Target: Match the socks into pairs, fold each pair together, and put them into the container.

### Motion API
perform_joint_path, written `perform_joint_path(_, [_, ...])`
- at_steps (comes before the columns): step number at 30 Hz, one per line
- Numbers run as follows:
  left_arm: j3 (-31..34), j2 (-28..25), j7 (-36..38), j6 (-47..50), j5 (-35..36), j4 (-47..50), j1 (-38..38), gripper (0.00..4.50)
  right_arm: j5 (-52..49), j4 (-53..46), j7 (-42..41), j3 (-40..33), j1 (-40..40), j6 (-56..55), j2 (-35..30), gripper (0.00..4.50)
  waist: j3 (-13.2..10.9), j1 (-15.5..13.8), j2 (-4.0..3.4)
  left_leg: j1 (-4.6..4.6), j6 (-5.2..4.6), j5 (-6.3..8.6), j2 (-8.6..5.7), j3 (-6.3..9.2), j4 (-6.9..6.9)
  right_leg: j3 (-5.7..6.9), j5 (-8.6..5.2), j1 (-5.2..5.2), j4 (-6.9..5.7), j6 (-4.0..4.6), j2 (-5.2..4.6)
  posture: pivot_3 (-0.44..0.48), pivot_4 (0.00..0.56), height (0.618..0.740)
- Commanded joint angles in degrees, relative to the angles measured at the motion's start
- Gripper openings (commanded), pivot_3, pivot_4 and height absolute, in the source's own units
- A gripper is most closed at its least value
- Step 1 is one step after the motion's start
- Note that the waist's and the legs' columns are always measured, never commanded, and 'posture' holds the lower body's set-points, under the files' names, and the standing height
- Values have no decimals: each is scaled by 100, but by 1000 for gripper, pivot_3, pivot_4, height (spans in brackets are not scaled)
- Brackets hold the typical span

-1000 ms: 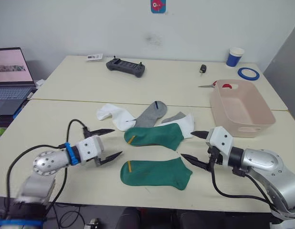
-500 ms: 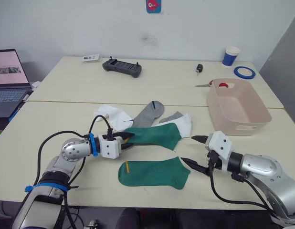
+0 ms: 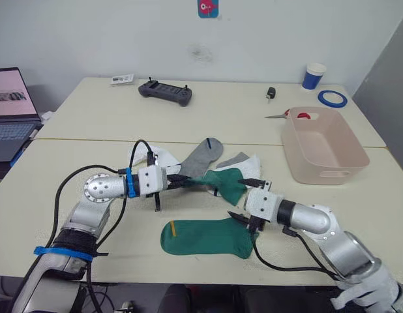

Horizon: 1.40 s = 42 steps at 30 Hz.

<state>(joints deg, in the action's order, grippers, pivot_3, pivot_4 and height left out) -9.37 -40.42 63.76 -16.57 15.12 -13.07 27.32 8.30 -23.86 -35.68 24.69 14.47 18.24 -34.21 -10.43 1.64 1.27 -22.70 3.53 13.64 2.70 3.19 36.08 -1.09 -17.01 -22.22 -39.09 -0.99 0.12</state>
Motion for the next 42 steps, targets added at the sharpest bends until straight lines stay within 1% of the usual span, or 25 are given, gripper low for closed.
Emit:
perform_joint_path(1, [225,-92,-7,651,212,585,-22,26,457,88,284,161,33,-43,261,4500,0,0,0,1,0,0,0,1,0,-1,0,0,-1,0,1,0,150,740])
perform_joint_path(4, [311,-84,-3,993,277,838,-26,26,816,309,577,197,-68,-49,474,4500,0,-1,0,1,0,0,0,2,1,-1,1,-1,-3,1,1,0,150,740])
perform_joint_path(8, [346,-107,84,947,147,907,-88,26,1098,461,868,18,-113,-180,579,4500,0,-2,0,1,0,0,-1,0,2,-3,2,0,-2,4,0,0,150,740])
perform_joint_path(10, [355,-107,121,868,76,867,-136,0,1103,470,897,-72,-117,-273,583,4121,0,-2,0,2,0,-1,-1,0,2,-3,6,0,-3,11,0,0,150,740])
perform_joint_path(11, [361,-100,126,848,54,846,-152,0,1076,462,893,-117,-120,-334,591,3880,0,-2,0,2,0,-1,-1,0,2,-3,13,0,-3,23,0,0,150,740])
perform_joint_path(14, [359,-68,108,756,-60,705,-181,0,1042,470,818,-172,-145,-431,604,2874,0,-2,0,1,-1,-1,-1,1,1,-1,14,-1,-2,24,1,0,150,740])
perform_joint_path(15, [357,-62,110,725,-94,648,-183,0,1045,475,801,-181,-154,-477,605,2449,0,-2,0,1,-1,-1,0,1,1,-1,14,-1,-2,24,1,0,150,740])
perform_joint_path(16, [356,-59,116,690,-120,602,-192,0,1051,478,790,-188,-169,-514,605,2174,0,-2,0,1,-1,-1,-1,1,1,-1,14,-1,-2,24,1,0,150,740])
perform_joint_path(17, [352,-62,129,659,-145,567,-199,0,1047,478,773,-198,-183,-575,593,1722,0,-2,0,1,-1,-1,-1,0,1,-3,14,-1,-2,24,1,0,150,740])
perform_joint_path(18, [347,-69,146,647,-159,550,-204,0,1040,473,752,-214,-198,-621,576,1426,0,-2,0,1,-1,-1,0,0,1,-2,14,-1,-2,24,1,0,150,740])
perform_joint_path(21, [344,-110,230,716,-137,582,-257,0,993,464,654,-281,-253,-732,511,311,0,-2,0,1,-1,-1,-1,0,1,-2,14,-1,-2,25,1,0,150,740])
perform_joint_path(22, [358,-158,285,756,-116,621,-302,0,951,450,606,-325,-266,-781,479,25,0,-1,0,1,-1,-1,-1,0,1,-3,15,-1,-2,25,1,0,150,740])
perform_joint_path(24, [398,-274,399,852,-65,715,-389,0,847,395,515,-422,-273,-857,435,25,0,-1,0,2,-1,-1,-1,-1,1,-3,15,-1,-2,26,1,0,150,740])
perform_joint_path(27, [496,-639,688,1130,87,1120,-606,0,339,-9,94,-743,-269,-863,287,25,-1,0,-1,1,-2,-1,1,0,0,-3,15,-2,-3,26,1,0,150,740])
perform_joint_path(29, [568,-945,912,1430,281,1595,-794,0,-330,-532,-475,-980,-302,-543,93,25,-1,1,-2,0,-2,-1,2,0,0,-2,15,-2,-2,27,2,0,150,740])
perform_joint_path(31, [692,-1236,1057,1989,659,2193,-1013,0,-921,-1023,-948,-1173,-347,-110,-132,25,-1,2,-2,-1,-2,-1,4,2,0,-1,15,-1,-2,27,1,0,150,740])
perform_joint_path(33, [929,-1671,1228,2813,1287,2977,-1404,0,-1837,-1646,-1450,-1467,-458,638,-454,25,-2,3,-2,-1,-2,-1,5,2,-1,0,15,0,-1,26,0,0,150,740])
perform_joint_path(34, [1023,-1813,1258,3085,1490,3228,-1540,0,-2132,-1848,-1573,-1565,-490,896,-563,25,-2,4,-2,-2,-2,-1,6,3,-1,0,15,0,1,27,0,0,150,740])
perform_joint_path(36, [1513,-2356,1293,4269,2553,3962,-2053,0,-3195,-2464,-2015,-1918,-783,1779,-1104,25,-7,1,-1,5,-2,-1,8,2,0,2,12,6,-4,23,-2,0,150,740])
perform_joint_path(37, [1737,-2561,1295,4731,2958,4227,-2253,0,-3587,-2688,-2148,-2073,-913,2067,-1301,25,-14,1,0,5,-2,-1,8,3,1,3,11,6,-4,21,-2,0,150,740])
perform_joint_path(39, [2082,-2867,1285,5434,3636,4589,-2618,0,-4394,-2956,-2137,-2356,-1076,2632,-1548,25,-13,-5,0,14,-2,-1,10,6,-6,8,-3,15,3,6,-6,0,150,740])
perform_joint_path(41, [2242,-3010,1184,5959,4001,4772,-3032,0,-4870,-3051,-2090,-2459,-1172,3061,-1797,25,-17,-3,-6,33,-2,-1,10,5,-4,6,-6,29,1,9,-6,0,150,740])
perform_joint_path(42, [2231,-3009,1126,6102,4000,4779,-3215,0,-4962,-3065,-2077,-2448,-1203,3215,-1927,25,-21,-2,-12,44,-2,-1,9,3,-4,4,-5,38,1,12,-6,0,150,740])
